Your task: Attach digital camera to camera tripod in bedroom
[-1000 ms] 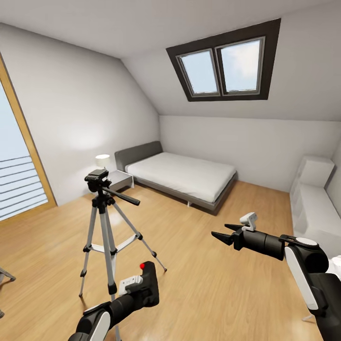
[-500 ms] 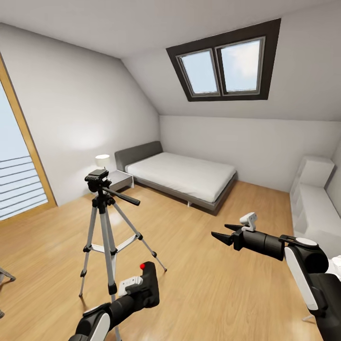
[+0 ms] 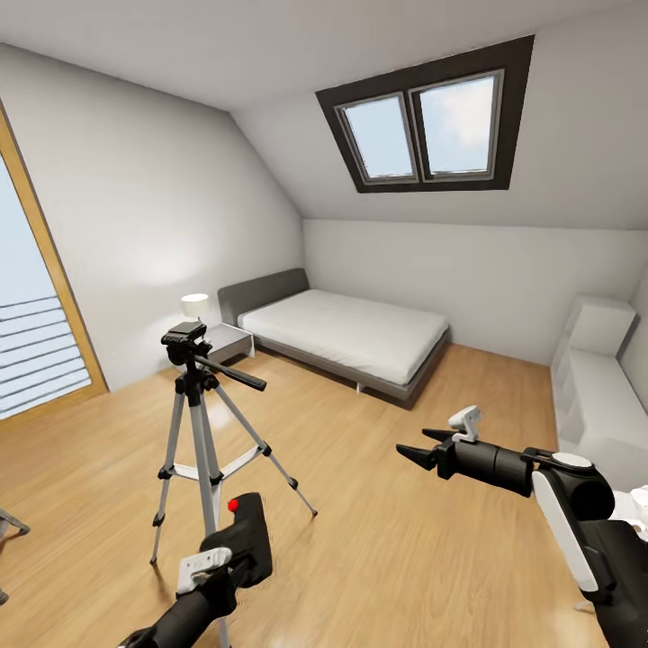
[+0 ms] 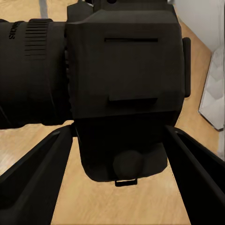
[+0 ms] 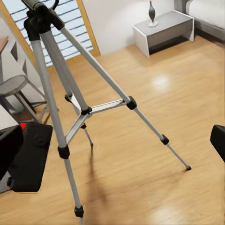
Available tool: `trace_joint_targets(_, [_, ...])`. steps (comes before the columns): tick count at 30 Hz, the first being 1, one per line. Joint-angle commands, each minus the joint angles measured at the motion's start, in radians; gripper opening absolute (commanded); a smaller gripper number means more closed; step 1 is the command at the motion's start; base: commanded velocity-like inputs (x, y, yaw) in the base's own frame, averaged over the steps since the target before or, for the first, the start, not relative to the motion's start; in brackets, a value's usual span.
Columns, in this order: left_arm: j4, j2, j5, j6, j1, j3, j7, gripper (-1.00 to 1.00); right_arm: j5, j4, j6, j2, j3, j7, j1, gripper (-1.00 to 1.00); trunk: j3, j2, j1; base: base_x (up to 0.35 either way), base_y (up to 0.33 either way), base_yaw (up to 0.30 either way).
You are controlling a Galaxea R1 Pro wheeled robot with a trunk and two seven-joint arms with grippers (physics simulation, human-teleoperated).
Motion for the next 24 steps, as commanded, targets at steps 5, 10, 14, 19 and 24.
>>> trace_joint_targets(5, [-0.035, 0.007, 0.01, -0.051, 0.038, 0.052, -0.06, -1.0, -0.002, 0.0, 0.004, 0.0, 0.017, -0.021, -0.001, 1.0, -0.002, -0.002, 0.001, 0.0, 0.0, 0.0])
trace_joint_targets(10, [-0.045, 0.005, 0.025, -0.063, 0.052, 0.131, -0.102, -1.0, -0.002, 0.0, 0.004, 0.0, 0.022, -0.026, -0.001, 1.0, -0.002, -0.002, 0.001, 0.0, 0.0, 0.0])
trace_joint_targets(14, [-0.049, 0.008, 0.095, -0.068, 0.071, 0.196, -0.145, -1.0, -0.002, 0.0, 0.004, 0.0, 0.024, -0.028, -0.001, 1.0, -0.002, -0.002, 0.001, 0.0, 0.0, 0.0])
trace_joint_targets(19, [-0.053, 0.009, 0.129, -0.074, 0.087, 0.248, -0.162, -1.0, -0.002, 0.0, 0.004, 0.0, 0.025, -0.03, -0.001, 1.0, -0.002, -0.002, 0.001, 0.0, 0.0, 0.0])
trace_joint_targets(24, [-0.055, 0.002, 0.139, -0.073, 0.095, 0.334, -0.204, -1.0, -0.002, 0.0, 0.004, 0.0, 0.024, -0.029, -0.001, 1.0, -0.002, -0.002, 0.001, 0.0, 0.0, 0.0])
